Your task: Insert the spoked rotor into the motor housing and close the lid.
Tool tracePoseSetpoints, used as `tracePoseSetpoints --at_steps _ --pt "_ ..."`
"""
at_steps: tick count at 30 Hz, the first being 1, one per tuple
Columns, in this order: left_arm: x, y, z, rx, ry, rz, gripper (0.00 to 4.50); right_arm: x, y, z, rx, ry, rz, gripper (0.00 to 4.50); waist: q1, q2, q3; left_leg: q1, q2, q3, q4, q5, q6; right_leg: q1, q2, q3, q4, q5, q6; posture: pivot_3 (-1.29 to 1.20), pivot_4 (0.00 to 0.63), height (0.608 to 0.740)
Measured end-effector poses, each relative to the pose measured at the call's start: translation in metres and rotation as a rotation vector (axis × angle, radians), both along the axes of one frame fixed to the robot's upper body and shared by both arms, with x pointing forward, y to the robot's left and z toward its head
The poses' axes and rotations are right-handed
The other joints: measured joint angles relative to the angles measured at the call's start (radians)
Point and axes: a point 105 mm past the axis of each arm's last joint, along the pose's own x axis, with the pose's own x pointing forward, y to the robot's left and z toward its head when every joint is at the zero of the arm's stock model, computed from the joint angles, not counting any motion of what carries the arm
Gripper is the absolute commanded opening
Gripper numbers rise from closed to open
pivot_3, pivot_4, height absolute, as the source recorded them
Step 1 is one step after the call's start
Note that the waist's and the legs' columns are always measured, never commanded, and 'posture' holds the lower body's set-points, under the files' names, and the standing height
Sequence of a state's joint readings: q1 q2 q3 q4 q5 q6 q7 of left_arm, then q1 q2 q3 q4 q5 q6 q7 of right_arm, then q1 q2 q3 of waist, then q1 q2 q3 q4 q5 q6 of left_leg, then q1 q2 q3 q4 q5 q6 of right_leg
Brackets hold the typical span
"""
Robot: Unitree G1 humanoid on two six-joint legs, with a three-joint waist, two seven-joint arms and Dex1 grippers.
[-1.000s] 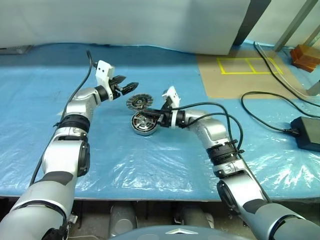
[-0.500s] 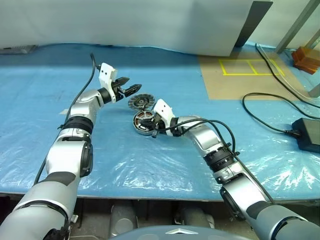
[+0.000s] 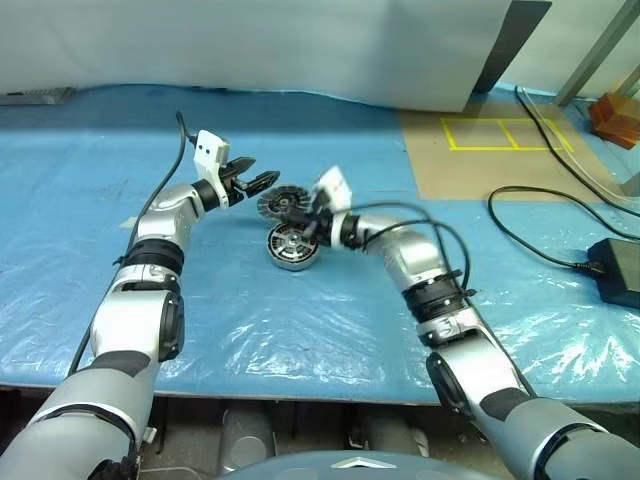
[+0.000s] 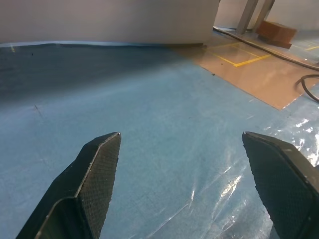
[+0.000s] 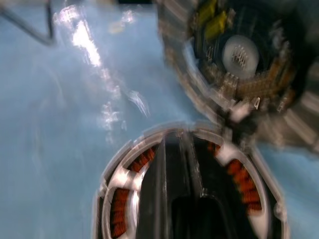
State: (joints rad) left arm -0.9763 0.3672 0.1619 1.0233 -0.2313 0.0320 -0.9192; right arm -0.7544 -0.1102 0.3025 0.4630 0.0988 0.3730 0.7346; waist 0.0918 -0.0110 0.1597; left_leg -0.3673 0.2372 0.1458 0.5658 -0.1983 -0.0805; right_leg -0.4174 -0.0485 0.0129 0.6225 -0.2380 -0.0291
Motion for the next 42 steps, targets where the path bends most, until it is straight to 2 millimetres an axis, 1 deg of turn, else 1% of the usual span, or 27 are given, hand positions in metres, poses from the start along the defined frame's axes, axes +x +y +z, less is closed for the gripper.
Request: tracePoseSetpoints --at_steps 2,4,6,8,10,11,13,15,18,20,22,24,27,31,35,37,39,42 --pt "0.0 -0.003 0.0 -0.004 -0.003 -0.003 4.09 0.002 0.003 -0.002 -0.042 -0.036 -0.008 0.0 -0.001 0.0 0.0 0.003 0.0 0.0 0.0 0.0 0.0 0.003 0.0 0.0 0.001 0.0 0.0 0.0 0.15 0.74" --pt "0.0 -0.004 0.001 -0.005 -0.006 -0.004 4.09 0.001 0.003 -0.004 -0.023 -0.016 -0.022 0.0 -0.002 0.0 0.0 0.01 0.0 0.0 0.0 0.0 0.0 0.009 0.0 0.001 0.0 0.0 0.0 0.0 0.15 0.74" --pt "0.0 -0.005 0.002 -0.008 -0.009 -0.007 4.09 -0.002 0.002 -0.003 0.025 0.027 -0.021 0.0 -0.001 0.0 0.0 0.015 -0.001 0.001 -0.002 0.0 0.0 0.013 -0.002 0.002 -0.001 0.0 0.0 0.0 0.15 0.74" --pt "0.0 -0.005 0.003 -0.009 -0.013 -0.007 4.09 -0.009 0.0 -0.003 0.098 0.098 0.002 0.0 0.001 0.0 0.0 0.014 -0.001 0.001 -0.004 0.0 0.0 0.013 -0.002 0.002 -0.003 0.0 0.0 0.0 0.15 0.74" --pt "-0.001 -0.005 0.004 -0.01 -0.013 -0.009 4.09 -0.012 -0.004 -0.002 0.181 0.175 0.001 0.0 0.001 0.0 0.0 0.011 -0.001 0.001 -0.004 0.0 0.0 0.01 -0.002 0.001 -0.004 0.0 0.0 0.0 0.15 0.74" --pt "-0.001 -0.006 0.004 -0.01 -0.013 -0.01 4.09 -0.012 -0.005 0.002 0.23 0.211 -0.003 0.0 0.001 0.0 0.001 0.009 -0.001 0.001 -0.004 0.0 0.0 0.008 -0.002 0.001 -0.004 0.0 0.0 0.0 0.15 0.74" --pt "-0.001 -0.009 0.003 -0.014 -0.01 -0.019 4.09 -0.011 -0.012 0.02 0.369 0.27 -0.008 0.0 0.003 0.0 0.001 0.003 0.0 0.001 -0.003 0.0 0.0 0.003 -0.001 0.0 -0.003 0.0 0.0 0.0 0.15 0.74" --pt "-0.002 -0.013 0.003 -0.016 -0.007 -0.036 4.09 -0.011 -0.019 0.037 0.437 0.282 0.003 0.0 0.006 0.0 0.001 -0.001 0.0 0.0 -0.003 0.0 0.001 0.001 -0.001 -0.002 -0.003 0.0 0.0 0.0 0.15 0.74" --pt "-0.005 -0.02 0.003 -0.016 -0.003 -0.081 4.09 -0.015 -0.037 0.055 0.469 0.278 0.025 0.0 0.011 0.0 0.001 -0.003 0.0 0.0 -0.003 0.0 0.0 0.001 -0.002 -0.005 -0.003 0.0 0.0 0.0 0.15 0.74" --pt "-0.006 -0.024 0.004 -0.015 -0.005 -0.098 4.09 -0.026 -0.05 0.062 0.447 0.274 0.068 0.0 0.015 0.0 0.001 -0.003 0.0 -0.001 -0.003 0.0 0.0 0.001 -0.002 -0.006 -0.004 0.0 0.0 0.0 0.15 0.74" --pt "-0.007 -0.026 0.003 -0.012 -0.003 -0.11 4.09 -0.038 -0.061 0.06 0.405 0.282 0.099 0.0 0.017 0.0 0.001 -0.003 0.0 -0.001 -0.003 0.0 0.0 0.002 -0.002 -0.006 -0.006 0.0 0.0 0.0 0.15 0.74" --pt "-0.008 -0.029 0.001 0.003 0.001 -0.127 4.09 -0.051 -0.075 0.047 0.354 0.317 0.102 0.0 0.02 -0.001 0.001 -0.003 0.0 -0.002 -0.003 0.0 0.0 0.003 -0.002 -0.007 -0.006 0.0 0.0 0.0 0.15 0.74" --pt "-0.01 -0.035 -0.001 0.014 0.003 -0.159 4.09 -0.06 -0.088 0.032 0.309 0.351 0.074 0.0 0.018 -0.001 0.001 -0.002 0.0 -0.002 -0.002 0.0 0.0 0.003 -0.003 -0.007 -0.005 0.0 0.0 0.0 0.15 0.74" --pt "-0.015 -0.046 0.005 0.041 -0.022 -0.244 4.09 -0.061 -0.093 0.023 0.288 0.352 0.018 0.0 0.013 -0.001 0.001 -0.001 -0.001 -0.002 -0.002 0.0 0.0 0.003 -0.003 -0.006 -0.004 0.0 0.0 0.0 0.15 0.74" --pt "-0.028 -0.06 0.025 0.031 -0.082 -0.397 4.09 -0.056 -0.097 0.018 0.267 0.337 -0.043 0.0 0.013 -0.001 0.001 -0.002 -0.001 -0.002 -0.003 0.0 0.0 0.003 -0.003 -0.006 -0.005 0.0 0.0 0.0 0.15 0.74" --pt "-0.036 -0.064 0.032 0.067 -0.107 -0.471 4.09 -0.056 -0.097 0.017 0.263 0.331 -0.047 0.0 0.012 -0.001 0.001 -0.002 -0.001 -0.002 -0.003 0.0 0.0 0.003 -0.003 -0.006 -0.006 0.0 0.0 0.0 0.15 0.74" --pt "-0.044 -0.067 0.033 0.107 -0.124 -0.525 4.09 -0.056 -0.097 0.017 0.258 0.328 -0.049 0.0 0.011 0.0 0.002 -0.002 -0.001 -0.002 -0.003 0.0 0.0 0.003 -0.003 -0.006 -0.006 0.0 0.0 0.0 0.15 0.74" --pt "-0.053 -0.067 0.02 0.172 -0.109 -0.578 4.09 -0.055 -0.098 0.017 0.257 0.322 -0.055 0.0 0.011 0.0 0.002 -0.001 -0.001 -0.002 -0.003 0.0 0.0 0.003 -0.003 -0.006 -0.006 0.0 0.0 0.0 0.15 0.74"
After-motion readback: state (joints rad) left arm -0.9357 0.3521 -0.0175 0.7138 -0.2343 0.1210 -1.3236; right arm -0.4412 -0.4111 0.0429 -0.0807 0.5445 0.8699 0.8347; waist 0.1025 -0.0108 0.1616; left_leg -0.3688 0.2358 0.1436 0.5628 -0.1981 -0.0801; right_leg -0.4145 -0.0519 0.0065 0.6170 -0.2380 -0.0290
